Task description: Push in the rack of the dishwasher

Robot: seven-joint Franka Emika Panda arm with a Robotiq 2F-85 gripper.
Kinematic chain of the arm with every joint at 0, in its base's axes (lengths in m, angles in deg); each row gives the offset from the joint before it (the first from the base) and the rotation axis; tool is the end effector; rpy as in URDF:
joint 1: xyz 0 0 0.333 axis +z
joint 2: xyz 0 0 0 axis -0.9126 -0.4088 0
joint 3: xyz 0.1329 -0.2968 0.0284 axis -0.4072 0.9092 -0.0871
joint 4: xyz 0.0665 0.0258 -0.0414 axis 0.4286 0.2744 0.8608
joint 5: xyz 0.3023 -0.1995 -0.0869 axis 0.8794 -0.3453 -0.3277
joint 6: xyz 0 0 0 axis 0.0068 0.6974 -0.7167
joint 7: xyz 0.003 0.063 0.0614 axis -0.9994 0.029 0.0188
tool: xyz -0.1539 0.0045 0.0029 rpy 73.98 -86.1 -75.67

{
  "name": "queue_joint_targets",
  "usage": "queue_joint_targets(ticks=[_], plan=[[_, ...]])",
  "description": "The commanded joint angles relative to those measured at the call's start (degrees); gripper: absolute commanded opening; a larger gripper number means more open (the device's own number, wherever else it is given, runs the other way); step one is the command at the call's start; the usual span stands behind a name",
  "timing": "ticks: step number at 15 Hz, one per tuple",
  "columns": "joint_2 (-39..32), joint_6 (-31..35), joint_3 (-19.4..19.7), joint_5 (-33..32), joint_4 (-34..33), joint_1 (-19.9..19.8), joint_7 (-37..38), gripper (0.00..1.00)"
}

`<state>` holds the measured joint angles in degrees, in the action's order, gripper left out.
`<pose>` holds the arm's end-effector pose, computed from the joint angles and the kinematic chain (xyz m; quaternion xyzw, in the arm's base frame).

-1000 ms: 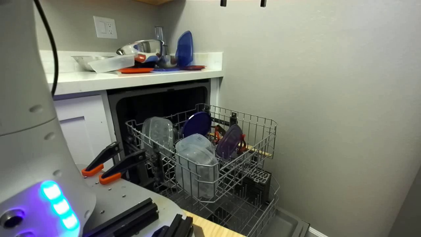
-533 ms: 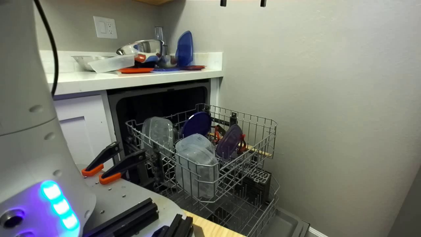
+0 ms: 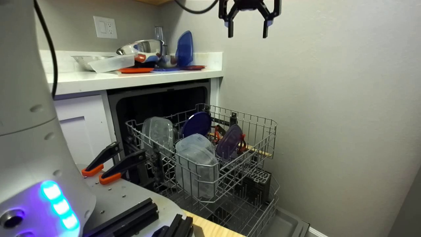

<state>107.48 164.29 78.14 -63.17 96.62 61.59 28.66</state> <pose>0.3906 -0.1592 0.3943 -0.9911 0.0210 -0.1281 0.0278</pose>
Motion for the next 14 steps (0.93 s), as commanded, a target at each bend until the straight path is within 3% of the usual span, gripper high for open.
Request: queue_joint_targets(ticks=[1,4,8,14], plan=[[-8.68,6.34,-0.64,3.98,-1.66,0.63,0.21,1.0],[-14.84,9.27,-0.12,8.3,-3.16,0.7,-1.91,1.0],[-23.15,7.98,-0.17,17.75,-7.49,-0.15,-13.81,1.0],[-37.98,7.32,-6.81,24.5,-19.71,-6.56,-18.98,1.0]])
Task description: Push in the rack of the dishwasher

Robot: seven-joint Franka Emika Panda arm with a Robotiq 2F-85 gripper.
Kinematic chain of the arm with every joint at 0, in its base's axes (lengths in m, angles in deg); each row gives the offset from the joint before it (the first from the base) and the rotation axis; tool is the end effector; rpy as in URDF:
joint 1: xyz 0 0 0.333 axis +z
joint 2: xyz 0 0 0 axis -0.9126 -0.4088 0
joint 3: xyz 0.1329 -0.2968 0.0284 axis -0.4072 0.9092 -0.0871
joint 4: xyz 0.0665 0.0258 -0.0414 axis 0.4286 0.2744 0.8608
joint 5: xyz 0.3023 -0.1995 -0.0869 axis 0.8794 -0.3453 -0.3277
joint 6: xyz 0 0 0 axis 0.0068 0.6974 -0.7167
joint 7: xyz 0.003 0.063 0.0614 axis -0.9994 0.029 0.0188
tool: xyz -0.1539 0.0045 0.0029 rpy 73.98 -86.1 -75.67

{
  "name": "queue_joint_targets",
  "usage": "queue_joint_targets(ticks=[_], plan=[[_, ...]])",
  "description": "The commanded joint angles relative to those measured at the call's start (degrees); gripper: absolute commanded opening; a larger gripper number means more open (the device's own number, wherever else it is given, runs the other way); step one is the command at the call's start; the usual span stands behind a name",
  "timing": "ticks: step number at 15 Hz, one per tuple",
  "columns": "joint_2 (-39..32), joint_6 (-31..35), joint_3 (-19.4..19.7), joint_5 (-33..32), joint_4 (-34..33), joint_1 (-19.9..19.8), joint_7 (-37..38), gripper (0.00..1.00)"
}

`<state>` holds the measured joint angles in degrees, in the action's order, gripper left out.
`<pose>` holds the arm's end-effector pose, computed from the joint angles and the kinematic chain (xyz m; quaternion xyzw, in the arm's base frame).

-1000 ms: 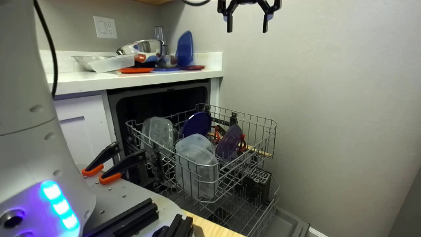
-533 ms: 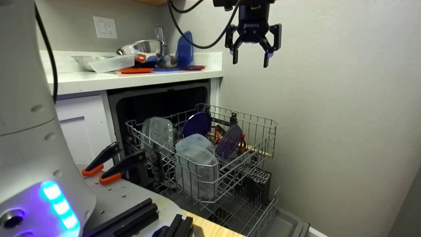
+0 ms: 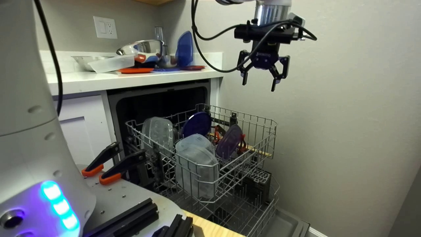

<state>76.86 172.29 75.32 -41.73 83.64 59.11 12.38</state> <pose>0.4806 -0.1925 0.2663 -0.9935 0.0321 -0.0851 0.0679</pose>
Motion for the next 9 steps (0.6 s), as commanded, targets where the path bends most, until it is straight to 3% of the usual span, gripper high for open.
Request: queue_joint_targets(ticks=[1,9], plan=[[-9.46,-0.89,-5.43,2.78,-8.71,-5.37,-1.93,1.0],[-24.19,2.71,-14.04,0.97,-17.93,-11.99,2.05,1.0]])
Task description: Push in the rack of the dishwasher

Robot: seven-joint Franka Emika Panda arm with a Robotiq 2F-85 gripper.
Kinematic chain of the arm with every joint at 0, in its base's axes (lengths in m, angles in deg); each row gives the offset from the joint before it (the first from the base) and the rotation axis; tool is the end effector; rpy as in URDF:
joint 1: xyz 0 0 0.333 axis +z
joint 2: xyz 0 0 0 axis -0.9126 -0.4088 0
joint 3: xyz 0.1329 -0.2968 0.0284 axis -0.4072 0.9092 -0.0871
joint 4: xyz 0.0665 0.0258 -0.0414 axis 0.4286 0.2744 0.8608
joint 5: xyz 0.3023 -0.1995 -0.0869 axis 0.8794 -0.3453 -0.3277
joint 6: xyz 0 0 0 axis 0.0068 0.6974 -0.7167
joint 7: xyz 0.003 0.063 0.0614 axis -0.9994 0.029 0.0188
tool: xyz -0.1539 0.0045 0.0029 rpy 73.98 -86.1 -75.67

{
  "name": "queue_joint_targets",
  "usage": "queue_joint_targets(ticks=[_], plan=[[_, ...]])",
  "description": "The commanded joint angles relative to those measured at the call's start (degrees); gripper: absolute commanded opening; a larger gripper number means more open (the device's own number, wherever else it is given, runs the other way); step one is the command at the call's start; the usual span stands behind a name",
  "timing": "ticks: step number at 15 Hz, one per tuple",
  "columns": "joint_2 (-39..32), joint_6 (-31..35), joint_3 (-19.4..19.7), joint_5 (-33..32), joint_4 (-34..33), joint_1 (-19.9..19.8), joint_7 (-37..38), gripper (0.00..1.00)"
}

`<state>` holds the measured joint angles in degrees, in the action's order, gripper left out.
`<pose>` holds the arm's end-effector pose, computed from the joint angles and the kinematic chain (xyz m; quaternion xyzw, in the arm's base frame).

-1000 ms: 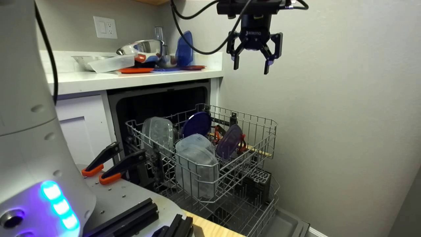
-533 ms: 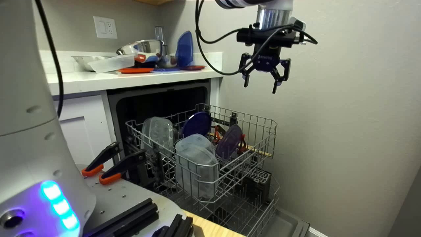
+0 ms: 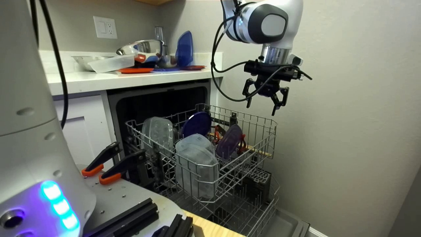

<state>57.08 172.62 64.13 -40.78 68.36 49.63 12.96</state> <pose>0.5495 -0.2014 0.1739 -0.9945 0.0319 -0.0498 0.0863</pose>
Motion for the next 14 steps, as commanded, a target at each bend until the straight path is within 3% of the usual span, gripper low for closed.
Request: queue_joint_targets(ticks=[1,9,14], plan=[[-5.86,3.15,-3.44,-0.28,-3.34,-2.95,2.02,1.0],[-16.32,10.16,-6.51,-3.06,-8.71,-3.81,9.87,1.0],[-19.5,17.07,-5.64,-6.11,-10.27,-2.85,18.36,1.0]])
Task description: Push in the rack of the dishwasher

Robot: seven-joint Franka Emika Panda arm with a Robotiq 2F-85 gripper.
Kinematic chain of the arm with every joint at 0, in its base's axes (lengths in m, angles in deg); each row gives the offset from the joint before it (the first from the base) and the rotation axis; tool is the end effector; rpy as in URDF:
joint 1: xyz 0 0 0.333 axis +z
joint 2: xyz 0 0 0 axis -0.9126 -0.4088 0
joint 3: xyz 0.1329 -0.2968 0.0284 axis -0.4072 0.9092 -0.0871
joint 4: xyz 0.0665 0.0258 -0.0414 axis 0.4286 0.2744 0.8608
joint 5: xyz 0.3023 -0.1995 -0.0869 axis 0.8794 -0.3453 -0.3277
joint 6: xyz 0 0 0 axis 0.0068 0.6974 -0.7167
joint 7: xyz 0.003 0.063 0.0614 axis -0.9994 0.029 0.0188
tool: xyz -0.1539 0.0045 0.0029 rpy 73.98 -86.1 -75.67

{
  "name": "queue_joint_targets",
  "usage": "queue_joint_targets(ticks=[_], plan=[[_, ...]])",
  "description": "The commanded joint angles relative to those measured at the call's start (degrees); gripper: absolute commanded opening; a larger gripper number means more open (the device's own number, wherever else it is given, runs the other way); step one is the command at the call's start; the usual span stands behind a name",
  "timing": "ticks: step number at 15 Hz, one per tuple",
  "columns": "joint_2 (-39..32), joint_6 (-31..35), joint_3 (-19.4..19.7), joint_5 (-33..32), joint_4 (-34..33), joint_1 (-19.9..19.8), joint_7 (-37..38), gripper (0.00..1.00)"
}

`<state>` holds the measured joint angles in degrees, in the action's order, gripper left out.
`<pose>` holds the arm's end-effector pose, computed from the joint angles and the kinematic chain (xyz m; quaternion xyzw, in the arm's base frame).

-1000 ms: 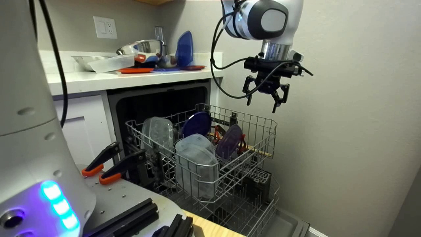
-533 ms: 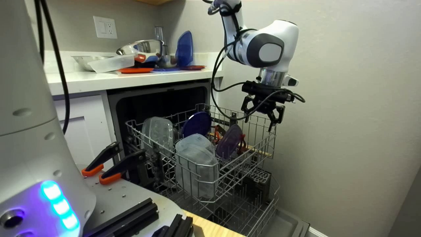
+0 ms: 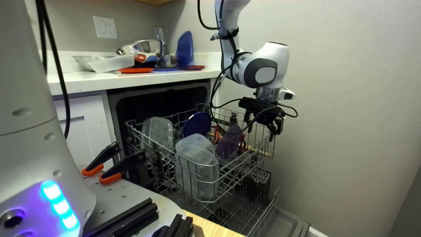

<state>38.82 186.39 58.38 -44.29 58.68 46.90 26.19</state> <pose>0.5894 -0.1976 0.0595 -0.9888 0.1203 -0.0671 0.0581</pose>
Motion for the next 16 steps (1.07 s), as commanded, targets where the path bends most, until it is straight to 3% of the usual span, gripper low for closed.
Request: queue_joint_targets(ticks=[1,2,10,12,16], plan=[[-1.09,3.44,0.2,-3.68,-0.31,-0.29,6.1,1.0],[-0.96,2.19,-1.27,-4.55,-0.34,-1.57,5.12,1.0],[-1.18,2.57,-0.98,-5.16,-0.49,-1.46,6.37,1.0],[-1.65,2.12,0.53,-6.81,-0.4,0.29,8.19,1.0],[-3.21,1.57,-0.06,-8.21,-0.92,1.04,10.7,1.0]])
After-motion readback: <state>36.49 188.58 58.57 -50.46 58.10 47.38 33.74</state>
